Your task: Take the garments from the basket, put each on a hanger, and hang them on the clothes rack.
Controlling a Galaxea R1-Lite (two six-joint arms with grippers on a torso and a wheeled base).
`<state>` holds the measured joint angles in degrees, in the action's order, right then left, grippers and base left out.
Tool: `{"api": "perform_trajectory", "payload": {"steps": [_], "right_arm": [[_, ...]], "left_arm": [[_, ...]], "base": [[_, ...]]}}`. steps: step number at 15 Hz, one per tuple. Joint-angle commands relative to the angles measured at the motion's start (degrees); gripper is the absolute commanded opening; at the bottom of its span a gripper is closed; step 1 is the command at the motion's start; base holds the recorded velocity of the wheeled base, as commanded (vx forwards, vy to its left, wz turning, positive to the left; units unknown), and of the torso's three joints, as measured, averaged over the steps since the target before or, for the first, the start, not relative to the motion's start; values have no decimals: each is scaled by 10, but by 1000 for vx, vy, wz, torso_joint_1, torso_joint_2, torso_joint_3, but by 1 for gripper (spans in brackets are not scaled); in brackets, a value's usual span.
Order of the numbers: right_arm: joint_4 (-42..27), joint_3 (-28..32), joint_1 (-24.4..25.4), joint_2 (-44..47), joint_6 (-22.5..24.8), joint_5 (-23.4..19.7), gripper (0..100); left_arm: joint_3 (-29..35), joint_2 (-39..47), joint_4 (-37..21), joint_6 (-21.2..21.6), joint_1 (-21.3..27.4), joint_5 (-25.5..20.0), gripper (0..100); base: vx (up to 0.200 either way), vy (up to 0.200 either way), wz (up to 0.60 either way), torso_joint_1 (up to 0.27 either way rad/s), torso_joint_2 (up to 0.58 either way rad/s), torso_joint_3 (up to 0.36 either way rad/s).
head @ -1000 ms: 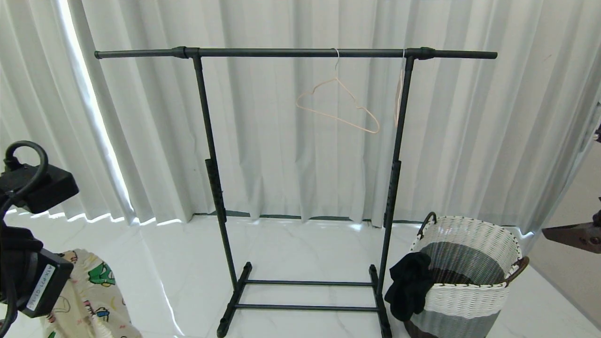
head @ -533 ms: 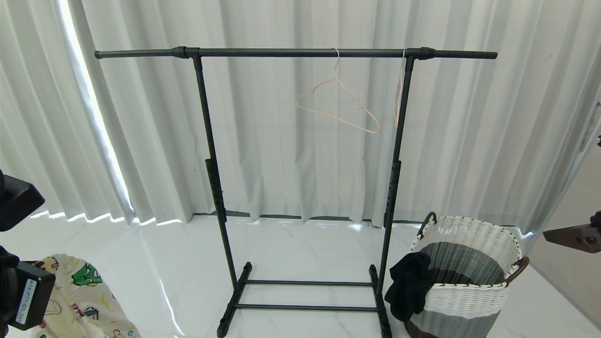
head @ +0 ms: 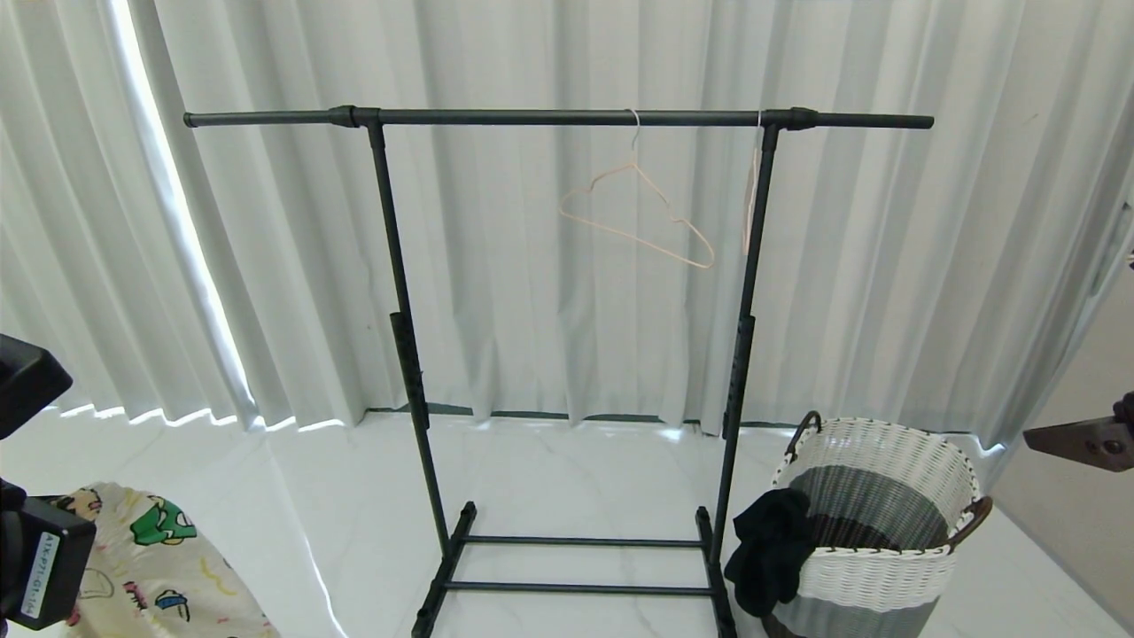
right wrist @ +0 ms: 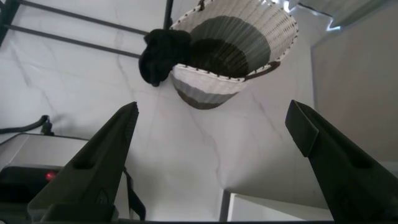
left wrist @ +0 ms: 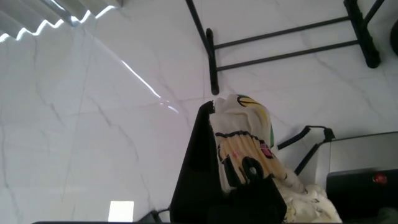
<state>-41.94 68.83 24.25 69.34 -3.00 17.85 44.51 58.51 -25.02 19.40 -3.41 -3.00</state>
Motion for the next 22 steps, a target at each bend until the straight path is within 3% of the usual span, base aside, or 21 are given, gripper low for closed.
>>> {"api": "perform_trajectory", "payload": {"steps": [1, 20, 22], "right_arm": [[2, 1, 0, 1, 0, 0, 100], [2, -4, 0, 0, 0, -1, 100], [26, -14, 0, 1, -11, 0, 100]], "left_arm": [[1, 1, 0, -1, 0, 0, 0], [-10, -16, 1, -1, 1, -3, 0], [-10, -20, 1, -2, 1, -4, 0]], "base": [[0, 0, 0, 168, -422, -271], [0, 0, 0, 215, -496, -283], [0, 0, 0, 263, -571, -305]]}}
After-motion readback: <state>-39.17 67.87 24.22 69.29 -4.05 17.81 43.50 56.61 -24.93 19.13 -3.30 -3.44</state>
